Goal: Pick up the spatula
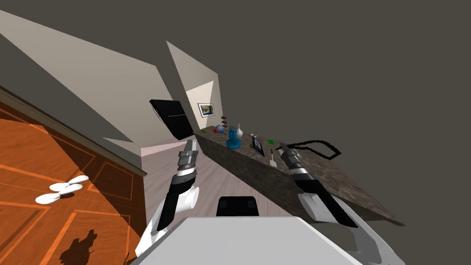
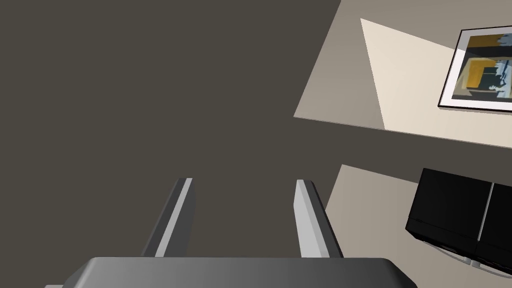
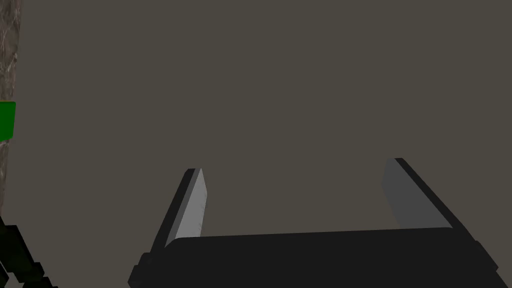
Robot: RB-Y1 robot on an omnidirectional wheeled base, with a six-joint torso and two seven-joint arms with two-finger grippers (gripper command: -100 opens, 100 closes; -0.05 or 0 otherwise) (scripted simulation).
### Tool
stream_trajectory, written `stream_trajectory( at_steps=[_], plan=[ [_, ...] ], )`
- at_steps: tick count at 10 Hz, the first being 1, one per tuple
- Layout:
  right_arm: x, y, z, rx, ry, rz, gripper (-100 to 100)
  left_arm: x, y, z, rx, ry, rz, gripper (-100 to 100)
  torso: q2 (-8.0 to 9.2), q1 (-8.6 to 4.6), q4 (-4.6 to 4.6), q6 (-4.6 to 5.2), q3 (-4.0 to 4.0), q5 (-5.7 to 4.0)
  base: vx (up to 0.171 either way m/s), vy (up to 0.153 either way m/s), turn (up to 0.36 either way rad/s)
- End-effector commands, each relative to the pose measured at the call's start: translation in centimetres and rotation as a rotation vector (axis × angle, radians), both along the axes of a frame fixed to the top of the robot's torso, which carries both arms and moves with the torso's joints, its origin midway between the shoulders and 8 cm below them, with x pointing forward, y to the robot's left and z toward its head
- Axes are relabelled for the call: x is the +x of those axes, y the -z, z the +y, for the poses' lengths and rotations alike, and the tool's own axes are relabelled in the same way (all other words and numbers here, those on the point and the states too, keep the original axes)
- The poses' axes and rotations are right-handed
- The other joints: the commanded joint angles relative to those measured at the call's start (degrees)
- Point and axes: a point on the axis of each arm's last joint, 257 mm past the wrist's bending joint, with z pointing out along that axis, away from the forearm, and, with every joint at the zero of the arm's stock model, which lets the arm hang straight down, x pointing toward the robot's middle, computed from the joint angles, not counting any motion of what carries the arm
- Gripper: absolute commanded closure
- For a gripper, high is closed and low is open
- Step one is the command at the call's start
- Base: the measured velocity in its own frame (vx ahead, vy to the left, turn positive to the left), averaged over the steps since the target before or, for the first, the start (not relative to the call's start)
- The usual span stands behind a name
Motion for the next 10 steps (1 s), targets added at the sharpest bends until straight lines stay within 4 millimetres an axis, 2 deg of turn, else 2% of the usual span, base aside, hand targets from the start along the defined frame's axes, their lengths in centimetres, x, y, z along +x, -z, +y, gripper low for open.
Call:
stream_trajectory(
  at_steps=[1,4,5,6,7,8,9,10],
  plan=[
    [0.6,0.7,-0.6,-0.032,0.002,0.046,-100,0.0,0.0,0.0,0.000,0.000,0.000,0,0.00,0.00,0.00,0.00,0.00,0.00,-0.013,0.008,0.032],
    [1.2,2.7,-2.3,-0.082,0.016,0.150,-100,0.0,0.0,0.0,0.000,0.000,0.000,0,-0.05,-0.03,-0.01,0.02,-0.03,-0.01,-0.008,0.006,0.056],
    [1.3,2.7,-2.3,-0.091,0.013,0.156,-100,0.0,0.0,0.0,0.000,0.000,0.000,0,-0.05,-0.04,-0.01,0.00,-0.03,-0.01,-0.005,0.003,0.042],
    [1.5,3.8,-3.2,-0.110,0.021,0.208,-100,0.0,0.0,0.0,0.000,0.000,0.000,0,-0.05,-0.03,-0.01,0.02,-0.03,-0.01,-0.004,0.004,0.071],
    [1.5,3.8,-3.2,-0.119,0.018,0.214,-100,0.0,0.0,0.0,0.000,0.000,0.000,0,-0.06,-0.04,-0.01,0.00,-0.03,-0.01,-0.003,0.002,0.053],
    [1.7,4.9,-4.1,-0.139,0.025,0.268,-100,0.0,0.0,0.0,0.000,0.000,0.000,0,-0.06,-0.04,-0.01,0.02,-0.03,-0.01,-0.002,0.002,0.085],
    [1.7,4.9,-4.1,-0.146,0.023,0.274,-100,0.0,0.0,0.0,0.000,0.000,0.000,0,-0.07,-0.04,-0.01,0.00,-0.04,-0.01,-0.001,-0.001,0.041],
    [1.8,6.0,-4.9,-0.163,0.029,0.327,-100,0.0,0.0,0.0,0.000,0.000,0.000,0,-0.07,-0.05,-0.01,0.02,-0.04,-0.01,0.000,-0.001,0.085]
  ],
)
